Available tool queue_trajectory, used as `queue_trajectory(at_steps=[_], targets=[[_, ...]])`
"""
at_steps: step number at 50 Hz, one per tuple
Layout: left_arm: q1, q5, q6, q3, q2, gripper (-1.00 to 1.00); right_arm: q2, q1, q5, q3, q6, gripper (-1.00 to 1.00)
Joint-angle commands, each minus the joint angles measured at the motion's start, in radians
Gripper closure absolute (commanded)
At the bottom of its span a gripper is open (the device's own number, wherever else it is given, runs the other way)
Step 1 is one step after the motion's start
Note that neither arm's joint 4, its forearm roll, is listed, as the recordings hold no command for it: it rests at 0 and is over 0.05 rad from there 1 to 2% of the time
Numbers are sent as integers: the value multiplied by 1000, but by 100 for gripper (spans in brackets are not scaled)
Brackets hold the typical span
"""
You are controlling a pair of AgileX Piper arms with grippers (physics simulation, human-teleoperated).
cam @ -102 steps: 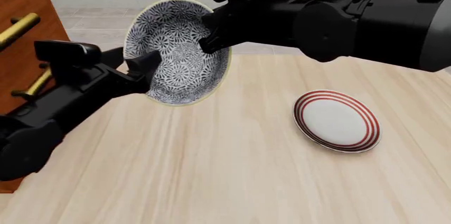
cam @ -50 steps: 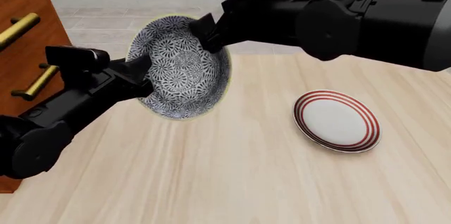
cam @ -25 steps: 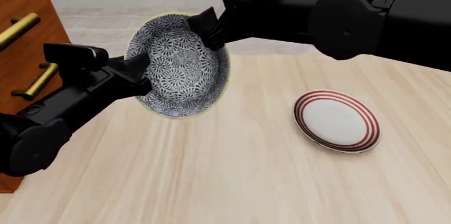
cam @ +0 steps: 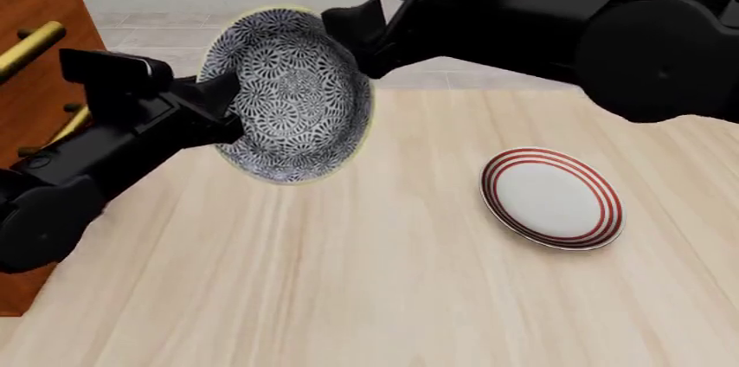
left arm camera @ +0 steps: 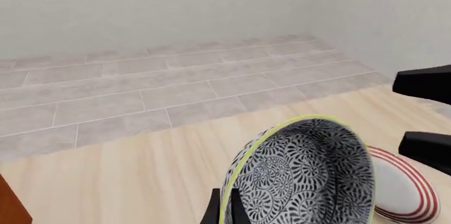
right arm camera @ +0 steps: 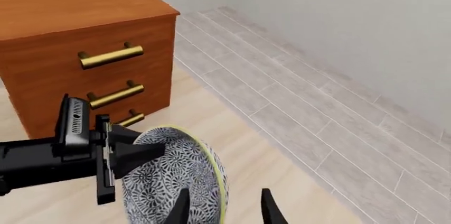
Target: Put the bowl on top of the cabinet.
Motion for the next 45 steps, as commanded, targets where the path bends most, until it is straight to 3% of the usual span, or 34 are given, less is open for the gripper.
queue_trajectory(at_steps=[1, 3, 13, 19, 25, 31, 39, 41, 45], targets=[[11, 78, 6, -43, -48, 100, -116, -4, -99, 106, -29, -100], [19, 105, -7, -58, -62, 100, -156, -3, -140, 146, -57, -100], [30, 193, 14, -121, -109, 100, -293, -12, -251, 259, -48, -100], [28, 228, 18, -144, -113, 100, -346, -15, -320, 323, -88, -100], [20, 289, 40, -187, -129, 100, -406, -57, -368, 375, -33, -100], [36, 335, 24, -211, -146, 100, -439, -74, -403, 415, -37, -100], [25, 412, 54, -263, -175, 100, -436, -125, -498, 490, 48, -100], [38, 443, 33, -282, -168, 100, -445, -130, -534, 519, 76, -100], [32, 470, 52, -303, -172, 100, -430, -142, -593, 558, 90, -100]])
